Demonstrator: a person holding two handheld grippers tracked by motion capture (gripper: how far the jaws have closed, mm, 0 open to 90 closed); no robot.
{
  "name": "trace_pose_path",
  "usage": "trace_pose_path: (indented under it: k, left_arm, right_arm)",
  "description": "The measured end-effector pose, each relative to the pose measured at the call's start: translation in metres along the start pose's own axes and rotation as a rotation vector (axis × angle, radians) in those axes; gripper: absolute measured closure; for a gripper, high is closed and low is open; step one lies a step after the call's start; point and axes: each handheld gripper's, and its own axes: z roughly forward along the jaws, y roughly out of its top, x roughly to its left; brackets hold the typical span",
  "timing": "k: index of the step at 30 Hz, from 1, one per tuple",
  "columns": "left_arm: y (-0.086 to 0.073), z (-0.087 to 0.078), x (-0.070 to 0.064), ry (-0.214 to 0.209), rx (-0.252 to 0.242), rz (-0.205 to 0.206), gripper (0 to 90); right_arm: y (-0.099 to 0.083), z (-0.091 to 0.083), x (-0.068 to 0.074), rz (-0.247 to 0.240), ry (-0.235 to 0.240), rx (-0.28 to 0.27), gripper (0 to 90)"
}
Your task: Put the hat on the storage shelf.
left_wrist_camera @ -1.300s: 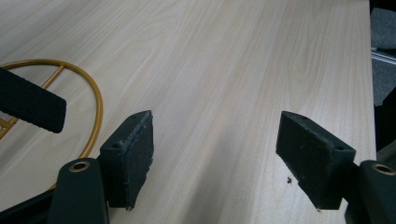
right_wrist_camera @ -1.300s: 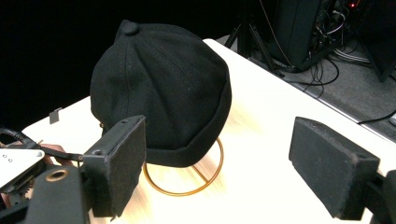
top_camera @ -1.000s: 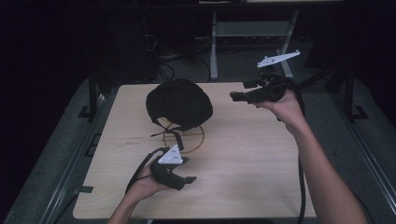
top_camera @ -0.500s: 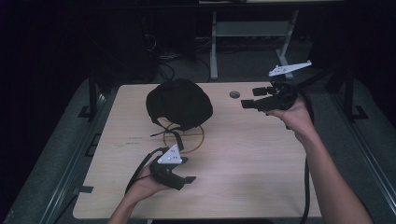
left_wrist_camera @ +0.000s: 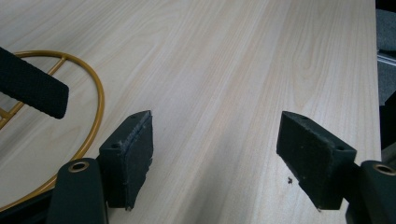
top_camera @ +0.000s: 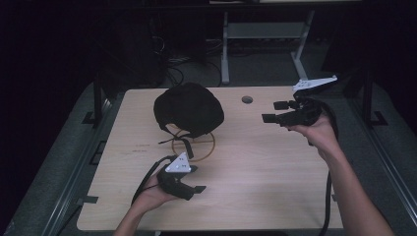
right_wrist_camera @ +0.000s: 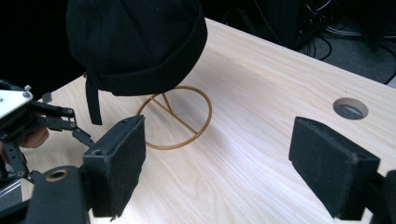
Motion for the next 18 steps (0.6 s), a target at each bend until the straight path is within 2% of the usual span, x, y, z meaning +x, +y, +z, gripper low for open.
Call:
trace_pose_path:
  k: [18]
  left_arm:
    - [-0.001, 0.0, 0.001, 0.003, 0.0, 0.0, 27.0]
  right_arm:
    - [-0.032, -0.006, -0.005, 0.031, 0.0, 0.015, 18.2]
